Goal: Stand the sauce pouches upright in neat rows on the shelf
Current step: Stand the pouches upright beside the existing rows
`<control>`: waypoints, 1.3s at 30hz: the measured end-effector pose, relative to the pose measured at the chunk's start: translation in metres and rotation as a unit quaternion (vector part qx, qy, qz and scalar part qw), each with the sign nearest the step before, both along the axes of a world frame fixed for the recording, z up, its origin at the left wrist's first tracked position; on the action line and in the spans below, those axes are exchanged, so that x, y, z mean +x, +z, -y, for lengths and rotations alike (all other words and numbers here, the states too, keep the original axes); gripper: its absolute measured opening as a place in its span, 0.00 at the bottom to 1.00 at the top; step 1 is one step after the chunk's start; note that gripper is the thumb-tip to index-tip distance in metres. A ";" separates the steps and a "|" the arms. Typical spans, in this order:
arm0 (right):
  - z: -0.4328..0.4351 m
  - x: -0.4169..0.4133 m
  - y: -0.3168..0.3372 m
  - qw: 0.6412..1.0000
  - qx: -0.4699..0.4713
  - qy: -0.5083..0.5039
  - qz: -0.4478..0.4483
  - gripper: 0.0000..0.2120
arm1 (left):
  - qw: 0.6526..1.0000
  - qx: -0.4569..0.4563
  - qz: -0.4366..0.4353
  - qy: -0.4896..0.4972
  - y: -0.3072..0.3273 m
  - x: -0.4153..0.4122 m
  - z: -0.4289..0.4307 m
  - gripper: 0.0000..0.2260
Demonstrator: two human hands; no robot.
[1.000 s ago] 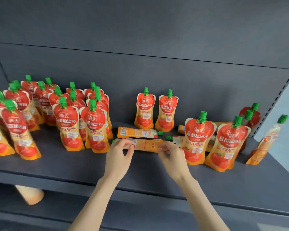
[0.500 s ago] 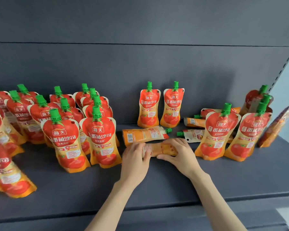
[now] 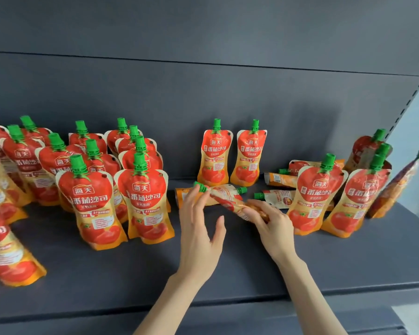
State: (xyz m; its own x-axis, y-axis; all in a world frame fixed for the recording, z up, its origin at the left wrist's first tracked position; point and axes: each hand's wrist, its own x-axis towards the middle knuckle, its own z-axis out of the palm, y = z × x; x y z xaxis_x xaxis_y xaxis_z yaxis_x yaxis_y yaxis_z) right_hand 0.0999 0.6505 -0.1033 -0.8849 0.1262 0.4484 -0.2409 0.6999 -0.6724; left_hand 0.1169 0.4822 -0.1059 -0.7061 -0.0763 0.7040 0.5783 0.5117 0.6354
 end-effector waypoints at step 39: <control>0.022 -0.027 0.014 0.936 -0.348 -0.044 -0.004 0.12 | 0.905 -0.360 0.179 0.138 0.010 -0.060 0.004 0.22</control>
